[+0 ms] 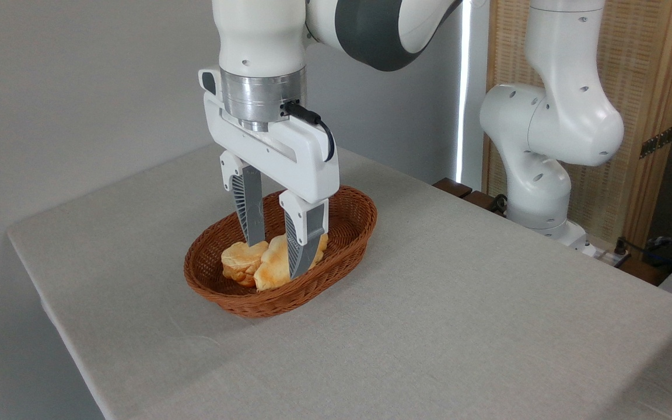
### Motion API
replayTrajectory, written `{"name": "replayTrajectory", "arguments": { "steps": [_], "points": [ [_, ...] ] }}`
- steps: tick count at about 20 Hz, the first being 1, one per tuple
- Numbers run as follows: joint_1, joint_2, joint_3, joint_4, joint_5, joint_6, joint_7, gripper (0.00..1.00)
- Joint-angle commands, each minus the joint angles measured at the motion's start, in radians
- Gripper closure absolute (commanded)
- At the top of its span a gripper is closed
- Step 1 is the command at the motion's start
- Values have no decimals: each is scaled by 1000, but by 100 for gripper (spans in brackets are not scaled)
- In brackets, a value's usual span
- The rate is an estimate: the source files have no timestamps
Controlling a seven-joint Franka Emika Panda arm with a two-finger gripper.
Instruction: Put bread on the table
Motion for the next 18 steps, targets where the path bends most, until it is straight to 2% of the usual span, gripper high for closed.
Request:
{"name": "replayTrajectory", "arguments": {
  "steps": [1,18],
  "points": [
    [-9,-1,7,9,5,-19,6,0],
    [-11,0,-1,9,5,-28,3,0]
  ]
}}
